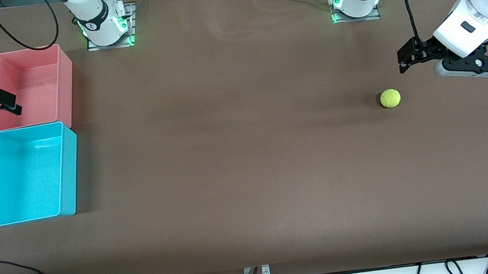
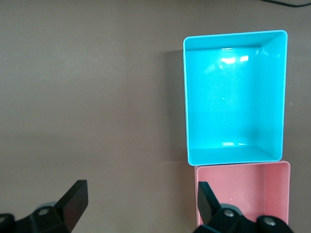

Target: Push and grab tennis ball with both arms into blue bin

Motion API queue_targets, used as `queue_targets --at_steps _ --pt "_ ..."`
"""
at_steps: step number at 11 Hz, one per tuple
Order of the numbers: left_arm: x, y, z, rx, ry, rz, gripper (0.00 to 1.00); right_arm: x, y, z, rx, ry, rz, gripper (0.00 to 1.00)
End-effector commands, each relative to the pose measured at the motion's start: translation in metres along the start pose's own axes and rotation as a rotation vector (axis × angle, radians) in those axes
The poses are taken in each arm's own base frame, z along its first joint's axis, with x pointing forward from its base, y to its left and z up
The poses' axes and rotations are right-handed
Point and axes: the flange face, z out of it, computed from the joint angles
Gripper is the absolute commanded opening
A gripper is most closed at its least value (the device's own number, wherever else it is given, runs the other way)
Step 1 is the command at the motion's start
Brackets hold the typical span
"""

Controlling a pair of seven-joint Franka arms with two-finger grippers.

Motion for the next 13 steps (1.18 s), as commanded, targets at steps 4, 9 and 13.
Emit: queue_targets --at_steps 4,9,13 --pt "0.000 -0.005 -0.003 -0.003 0.012 0.013 1.00 -0.001 -0.003 -0.013 -0.005 0.011 -0.008 1.00" --pt "0.004 0.000 0.004 -0.007 -0.004 0.018 1.00 -0.001 -0.003 -0.014 -0.008 0.013 -0.007 1.00" --pt "0.007 -0.003 0.009 -0.005 -0.016 0.014 1.00 -0.001 -0.002 -0.014 -0.005 0.015 -0.005 1.00"
